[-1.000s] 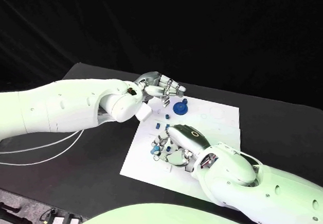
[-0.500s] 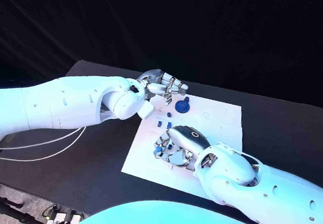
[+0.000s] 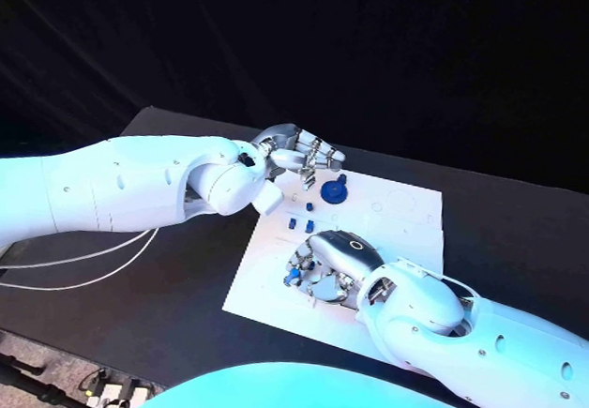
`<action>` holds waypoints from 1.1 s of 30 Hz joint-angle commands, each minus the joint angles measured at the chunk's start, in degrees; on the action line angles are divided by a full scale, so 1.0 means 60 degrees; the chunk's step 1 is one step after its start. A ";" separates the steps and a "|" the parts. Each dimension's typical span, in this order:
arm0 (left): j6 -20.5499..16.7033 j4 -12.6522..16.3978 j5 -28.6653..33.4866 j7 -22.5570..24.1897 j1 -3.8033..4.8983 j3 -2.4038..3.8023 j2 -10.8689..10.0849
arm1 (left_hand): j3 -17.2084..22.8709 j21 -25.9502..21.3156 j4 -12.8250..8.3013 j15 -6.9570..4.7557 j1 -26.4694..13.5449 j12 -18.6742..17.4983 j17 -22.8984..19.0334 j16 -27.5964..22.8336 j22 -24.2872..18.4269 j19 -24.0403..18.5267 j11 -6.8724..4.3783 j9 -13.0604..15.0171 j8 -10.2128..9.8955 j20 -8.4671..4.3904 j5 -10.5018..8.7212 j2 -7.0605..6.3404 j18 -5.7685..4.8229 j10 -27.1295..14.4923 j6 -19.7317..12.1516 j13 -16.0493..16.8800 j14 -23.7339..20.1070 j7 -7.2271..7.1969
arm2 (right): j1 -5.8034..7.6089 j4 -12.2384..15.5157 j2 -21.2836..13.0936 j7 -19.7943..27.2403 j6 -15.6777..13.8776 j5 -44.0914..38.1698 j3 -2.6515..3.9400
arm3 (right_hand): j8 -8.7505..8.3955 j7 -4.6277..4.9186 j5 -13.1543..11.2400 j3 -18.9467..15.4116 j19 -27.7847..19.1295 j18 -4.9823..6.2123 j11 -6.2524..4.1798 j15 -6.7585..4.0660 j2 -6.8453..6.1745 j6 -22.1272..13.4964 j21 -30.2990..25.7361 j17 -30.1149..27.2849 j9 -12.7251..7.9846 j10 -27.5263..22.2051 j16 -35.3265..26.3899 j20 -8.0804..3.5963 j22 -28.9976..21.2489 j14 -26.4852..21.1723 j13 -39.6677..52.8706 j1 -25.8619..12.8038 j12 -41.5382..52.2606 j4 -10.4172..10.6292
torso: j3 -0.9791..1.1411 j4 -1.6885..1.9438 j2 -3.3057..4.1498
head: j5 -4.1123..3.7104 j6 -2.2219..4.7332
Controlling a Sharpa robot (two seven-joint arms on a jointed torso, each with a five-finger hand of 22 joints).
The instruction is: Assemble the parts on the task board
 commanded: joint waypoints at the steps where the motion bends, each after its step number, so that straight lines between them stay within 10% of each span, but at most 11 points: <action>1: 0.0153 0.0025 0.0058 0.0040 0.0009 0.0005 0.0016 | -0.0061 -0.0029 -0.0018 -0.0017 -0.0024 0.0047 -0.0001 0.0034 -0.0009 0.0029 0.0005 -0.0010 0.0020 0.0058 0.0014 0.0064 0.0154 -0.0095 -0.0093 0.0011 -0.0035 -0.0005 | -0.0031 -0.0053 0.0029 -0.0079 0.0293 -0.0196 -0.0004 | 0.0065 0.0030 0.0060 0.0028 0.0076 -0.0168 0.0041 -0.0007 0.0074 0.0010 -0.0054 -0.0002 0.0112 -0.0032 0.0044 -0.0022 0.1580 0.0364 0.0010 0.0038 -0.0048 -0.0055 | -0.0008 0.0005 0.0003 | 0.0016 -0.0021; 17: 0.0151 0.0034 0.0058 0.0027 0.0009 0.0005 0.0008 | -0.0061 -0.0029 -0.0018 -0.0017 -0.0024 0.0047 -0.0001 0.0034 -0.0009 0.0029 0.0005 -0.0010 0.0020 0.0058 0.0014 0.0064 0.0154 -0.0095 -0.0093 0.0011 -0.0035 -0.0005 | -0.0071 -0.0250 0.0126 -0.0166 0.0374 -0.0291 -0.0012 | 0.0049 0.0045 0.0069 0.0019 0.0064 -0.0163 0.0055 0.0004 0.0075 -0.0015 -0.0081 -0.0027 0.0119 -0.0051 0.0032 -0.0016 0.1572 0.0359 0.0011 0.0028 -0.0068 -0.0052 | -0.0005 0.0002 -0.0003 | 0.0054 -0.0046; 33: 0.0158 0.0025 0.0058 -0.0008 0.0009 0.0005 0.0005 | -0.0067 -0.0035 -0.0025 -0.0014 -0.0022 0.0065 -0.0001 0.0036 -0.0016 0.0029 0.0009 -0.0013 0.0026 0.0059 0.0013 0.0072 0.0155 -0.0120 -0.0108 0.0017 -0.0038 -0.0001 | -0.0084 -0.0199 0.0227 -0.0020 0.0281 -0.0274 -0.0043 | -0.0596 0.0157 0.0027 -0.0191 0.0051 -0.0155 0.0120 0.0076 -0.0208 -0.1011 -0.0117 -0.0052 -0.0064 -0.0121 0.0052 0.0063 0.1591 0.0349 0.0055 -0.0249 -0.0150 0.0079 | -0.0009 -0.0002 -0.0008 | 0.0044 -0.0021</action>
